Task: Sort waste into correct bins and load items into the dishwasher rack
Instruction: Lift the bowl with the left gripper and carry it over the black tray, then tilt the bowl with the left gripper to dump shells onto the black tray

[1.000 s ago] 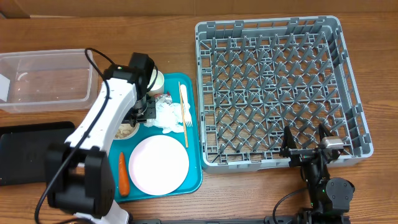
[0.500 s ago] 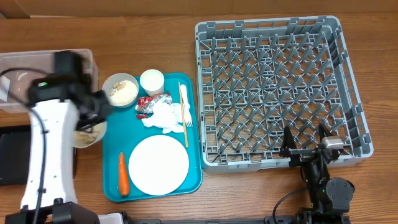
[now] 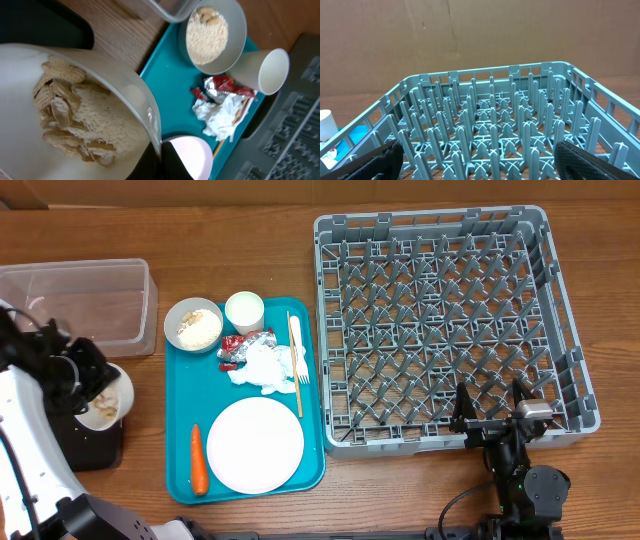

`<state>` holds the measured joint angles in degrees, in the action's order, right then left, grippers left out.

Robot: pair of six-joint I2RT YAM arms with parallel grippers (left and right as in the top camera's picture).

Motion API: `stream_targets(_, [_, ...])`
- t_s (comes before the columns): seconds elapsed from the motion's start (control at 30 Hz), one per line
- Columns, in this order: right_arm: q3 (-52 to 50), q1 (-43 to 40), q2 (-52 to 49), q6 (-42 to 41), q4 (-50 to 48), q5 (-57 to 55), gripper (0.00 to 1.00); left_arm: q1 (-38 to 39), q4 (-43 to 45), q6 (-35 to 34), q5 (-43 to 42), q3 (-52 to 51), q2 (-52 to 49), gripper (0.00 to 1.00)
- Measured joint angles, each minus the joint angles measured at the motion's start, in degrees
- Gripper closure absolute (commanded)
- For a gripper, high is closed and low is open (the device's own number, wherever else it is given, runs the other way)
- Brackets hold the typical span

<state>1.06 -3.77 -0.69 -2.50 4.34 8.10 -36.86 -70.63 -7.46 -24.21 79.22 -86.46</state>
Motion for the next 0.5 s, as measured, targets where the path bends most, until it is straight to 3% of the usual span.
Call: stream_targets(0.5, [0.0, 0.0, 0.0, 0.0, 0.1, 0.0, 0.0, -16.8, 13.1, 0.4, -14.0, -12.3, 0.2, 0.96])
